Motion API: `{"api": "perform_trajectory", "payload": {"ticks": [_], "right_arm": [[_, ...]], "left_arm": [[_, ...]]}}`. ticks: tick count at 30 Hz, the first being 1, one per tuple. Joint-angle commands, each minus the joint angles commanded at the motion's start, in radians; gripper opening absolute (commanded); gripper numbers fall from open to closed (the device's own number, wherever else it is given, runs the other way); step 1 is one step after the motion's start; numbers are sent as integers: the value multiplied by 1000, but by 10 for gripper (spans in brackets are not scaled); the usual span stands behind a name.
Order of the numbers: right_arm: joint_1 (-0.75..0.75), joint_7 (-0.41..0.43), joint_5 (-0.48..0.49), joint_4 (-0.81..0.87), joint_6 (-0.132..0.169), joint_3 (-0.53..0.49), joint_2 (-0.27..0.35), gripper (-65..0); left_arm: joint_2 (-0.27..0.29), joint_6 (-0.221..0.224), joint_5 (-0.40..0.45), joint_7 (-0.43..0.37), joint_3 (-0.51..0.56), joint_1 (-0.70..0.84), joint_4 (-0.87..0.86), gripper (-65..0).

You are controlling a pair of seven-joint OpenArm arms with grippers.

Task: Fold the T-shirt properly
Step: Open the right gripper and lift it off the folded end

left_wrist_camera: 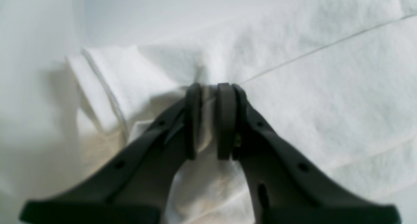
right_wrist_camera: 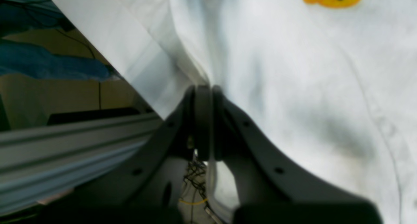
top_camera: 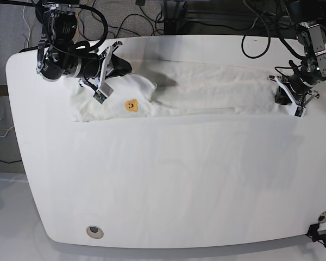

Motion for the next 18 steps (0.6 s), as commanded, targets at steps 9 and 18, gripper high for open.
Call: {"api": "perform_trajectory", "payload": {"ticks": [9, 18], "right_arm": [[-3, 0, 0, -3, -3, 0, 0, -360], [29, 0, -5, -2, -3, 8, 21, -318]], "left_arm": [[0, 0, 0, 0, 0, 2, 0, -562], [0, 0, 0, 0, 0, 2, 0, -562]]}}
